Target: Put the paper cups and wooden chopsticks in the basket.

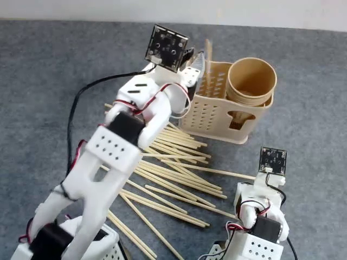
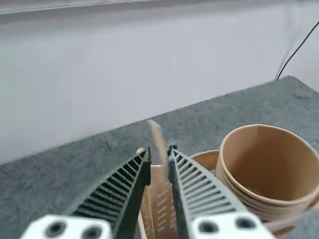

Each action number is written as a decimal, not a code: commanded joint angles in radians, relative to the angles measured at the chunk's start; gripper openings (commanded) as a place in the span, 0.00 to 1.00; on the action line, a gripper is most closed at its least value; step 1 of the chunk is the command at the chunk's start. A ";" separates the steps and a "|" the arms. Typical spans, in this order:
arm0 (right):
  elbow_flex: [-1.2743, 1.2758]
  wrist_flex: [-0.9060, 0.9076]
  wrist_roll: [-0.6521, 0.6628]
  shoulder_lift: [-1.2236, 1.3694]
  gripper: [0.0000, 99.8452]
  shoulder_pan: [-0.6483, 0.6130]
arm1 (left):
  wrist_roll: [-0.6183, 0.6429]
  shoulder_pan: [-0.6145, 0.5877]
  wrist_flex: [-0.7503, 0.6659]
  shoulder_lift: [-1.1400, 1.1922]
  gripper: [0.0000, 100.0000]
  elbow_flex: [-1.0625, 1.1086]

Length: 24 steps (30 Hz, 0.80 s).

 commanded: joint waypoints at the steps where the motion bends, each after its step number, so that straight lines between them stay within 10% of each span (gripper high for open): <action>1: 0.119 -0.010 0.000 -0.012 0.01 0.015 | 0.006 -0.015 0.196 -0.127 0.08 -0.108; 24: 0.119 -0.012 0.000 -0.012 0.01 0.045 | -0.423 -0.104 1.077 -0.369 0.08 -0.044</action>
